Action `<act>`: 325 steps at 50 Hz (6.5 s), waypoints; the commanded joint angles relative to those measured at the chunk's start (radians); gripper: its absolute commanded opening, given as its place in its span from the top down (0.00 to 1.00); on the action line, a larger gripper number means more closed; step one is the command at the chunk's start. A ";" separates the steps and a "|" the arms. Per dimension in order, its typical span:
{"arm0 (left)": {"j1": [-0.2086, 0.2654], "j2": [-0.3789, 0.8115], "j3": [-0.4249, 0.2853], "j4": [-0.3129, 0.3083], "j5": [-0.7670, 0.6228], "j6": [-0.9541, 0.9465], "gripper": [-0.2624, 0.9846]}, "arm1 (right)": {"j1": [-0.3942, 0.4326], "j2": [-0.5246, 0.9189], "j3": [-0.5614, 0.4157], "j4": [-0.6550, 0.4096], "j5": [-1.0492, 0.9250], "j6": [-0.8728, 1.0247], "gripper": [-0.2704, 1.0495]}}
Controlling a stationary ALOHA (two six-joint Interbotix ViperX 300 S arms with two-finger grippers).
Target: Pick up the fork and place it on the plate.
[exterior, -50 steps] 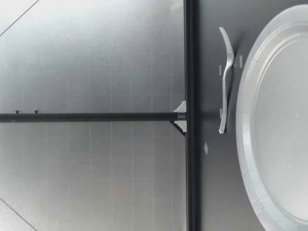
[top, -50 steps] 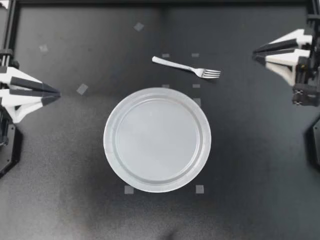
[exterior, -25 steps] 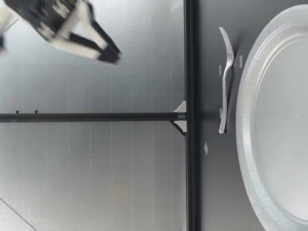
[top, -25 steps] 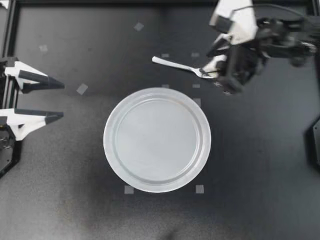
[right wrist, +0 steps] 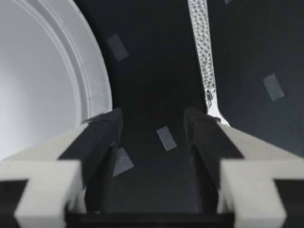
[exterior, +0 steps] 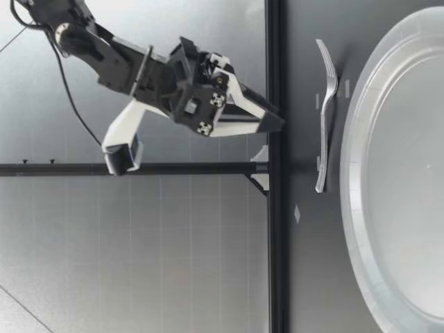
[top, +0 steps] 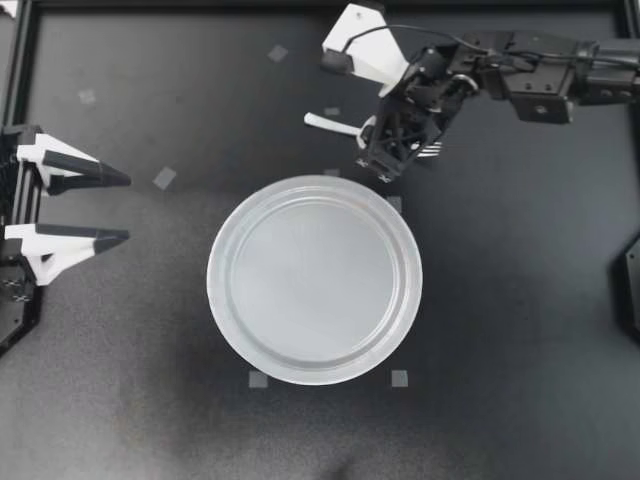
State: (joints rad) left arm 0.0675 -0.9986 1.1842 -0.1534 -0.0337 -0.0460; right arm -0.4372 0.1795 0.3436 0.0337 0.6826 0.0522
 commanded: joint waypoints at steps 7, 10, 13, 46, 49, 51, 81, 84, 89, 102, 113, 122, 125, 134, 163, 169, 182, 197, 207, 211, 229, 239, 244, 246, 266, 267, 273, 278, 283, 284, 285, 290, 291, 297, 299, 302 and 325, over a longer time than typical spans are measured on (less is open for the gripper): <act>-0.023 0.003 0.005 -0.002 -0.037 0.000 0.27 | -0.046 0.025 -0.038 -0.002 0.032 0.015 0.40; -0.029 0.003 0.006 -0.002 -0.044 -0.002 0.27 | -0.054 0.029 -0.038 -0.003 0.032 0.008 0.40; -0.037 0.003 0.009 -0.002 -0.048 -0.003 0.27 | -0.057 0.041 -0.040 -0.012 0.032 -0.012 0.40; -0.044 0.003 0.029 -0.002 -0.060 -0.005 0.27 | -0.084 0.155 -0.129 -0.021 0.089 -0.144 0.42; -0.044 0.003 0.031 -0.002 -0.060 -0.005 0.27 | -0.086 0.160 -0.130 -0.021 0.089 -0.143 0.43; -0.046 0.003 0.031 -0.002 -0.060 -0.005 0.27 | -0.086 0.164 -0.130 -0.020 0.089 -0.143 0.43; -0.046 0.003 0.058 -0.002 -0.060 -0.006 0.27 | -0.084 0.184 -0.130 -0.012 0.094 -0.138 0.51; -0.044 0.003 0.060 -0.002 -0.060 -0.006 0.27 | -0.084 0.184 -0.130 -0.012 0.095 -0.137 0.51; -0.044 0.003 0.061 -0.002 -0.060 -0.006 0.27 | -0.086 0.184 -0.130 -0.012 0.098 -0.133 0.54; -0.046 -0.006 0.072 -0.002 -0.060 -0.012 0.27 | -0.084 0.189 -0.130 -0.006 0.103 -0.133 0.66; -0.046 -0.046 0.091 -0.002 -0.060 -0.029 0.27 | -0.086 0.181 -0.130 -0.005 0.103 -0.135 0.68; -0.046 -0.052 0.094 -0.002 -0.060 -0.032 0.27 | -0.084 0.123 -0.133 -0.002 0.120 -0.138 0.68; -0.044 -0.040 0.087 -0.002 -0.058 -0.035 0.27 | -0.083 0.081 -0.133 0.011 0.156 -0.141 0.68; -0.040 -0.018 0.020 -0.002 -0.009 -0.028 0.26 | -0.049 -0.058 -0.133 0.086 0.314 -0.184 0.68; 0.005 -0.002 -0.115 -0.017 0.074 0.006 0.27 | 0.114 -0.161 -0.178 0.347 0.219 -0.511 0.70; 0.006 0.002 -0.078 -0.115 -0.077 -0.109 0.27 | 0.126 -0.219 -0.175 0.195 0.046 -0.623 0.73; 0.006 0.028 -0.067 -0.179 -0.166 -0.594 0.27 | 0.227 -0.261 -0.097 -0.459 -0.360 -0.680 0.73; -0.021 0.043 -0.026 -0.175 -0.207 -1.006 0.27 | 0.275 -0.285 0.026 -0.749 -0.661 -0.675 0.73; -0.067 0.080 -0.072 -0.175 -0.195 -1.086 0.28 | 0.272 -0.267 0.014 -0.900 -0.681 -0.676 0.74; -0.087 0.103 -0.095 -0.175 -0.190 -1.115 0.28 | 0.265 -0.262 -0.011 -0.931 -0.681 -0.676 0.73; -0.121 0.178 -0.140 -0.175 -0.219 -1.124 0.32 | 0.265 -0.259 -0.060 -0.934 -0.713 -0.676 0.73; -0.123 0.218 -0.167 -0.175 -0.233 -1.126 0.32 | 0.265 -0.250 -0.061 -0.934 -0.749 -0.676 0.73; -0.124 0.230 -0.179 -0.175 -0.233 -1.126 0.32 | 0.265 -0.236 -0.061 -0.934 -0.750 -0.676 0.73; -0.126 0.232 -0.183 -0.175 -0.233 -1.126 0.32 | 0.264 -0.230 -0.061 -0.936 -0.750 -0.676 0.73; -0.133 0.258 -0.202 -0.175 -0.238 -1.135 0.32 | 0.242 -0.207 -0.058 -0.930 -0.775 -0.676 0.73; -0.135 0.258 -0.201 -0.175 -0.241 -1.137 0.32 | 0.242 -0.207 -0.058 -0.930 -0.776 -0.676 0.73; -0.135 0.258 -0.195 -0.175 -0.256 -1.144 0.38 | 0.242 -0.207 -0.057 -0.930 -0.776 -0.676 0.73; -0.133 0.261 -0.193 -0.175 -0.265 -1.147 0.52 | 0.242 -0.209 -0.057 -0.928 -0.775 -0.676 0.73; -0.133 0.267 -0.192 -0.175 -0.268 -1.147 0.68 | 0.242 -0.210 -0.057 -0.928 -0.776 -0.676 0.73; -0.133 0.268 -0.192 -0.175 -0.270 -1.147 0.71 | 0.242 -0.209 -0.057 -0.928 -0.776 -0.676 0.73; -0.135 0.268 -0.192 -0.175 -0.270 -1.147 0.73 | 0.242 -0.210 -0.057 -0.928 -0.776 -0.676 0.73; -0.135 0.275 -0.192 -0.175 -0.270 -1.147 0.77 | 0.242 -0.207 -0.057 -0.928 -0.776 -0.675 0.73; -0.133 0.275 -0.190 -0.175 -0.270 -1.147 0.77 | 0.242 -0.207 -0.055 -0.927 -0.776 -0.675 0.73; -0.135 0.275 -0.190 -0.175 -0.265 -1.146 0.77 | 0.242 -0.212 -0.044 -0.928 -0.779 -0.676 0.73; -0.133 0.275 -0.189 -0.175 -0.265 -1.146 0.77 | 0.242 -0.215 -0.037 -0.927 -0.781 -0.676 0.73; -0.135 0.275 -0.187 -0.175 -0.267 -1.144 0.77 | 0.242 -0.215 -0.031 -0.928 -0.784 -0.675 0.72; -0.133 0.267 -0.173 -0.175 -0.282 -1.140 0.77 | 0.242 -0.241 -0.018 -0.818 -0.896 -0.672 0.29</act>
State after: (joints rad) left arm -0.0690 -0.7256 1.0186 -0.3313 -0.3053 -1.1904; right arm -0.1933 -0.0199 0.3390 -0.7961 -0.1963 -0.6228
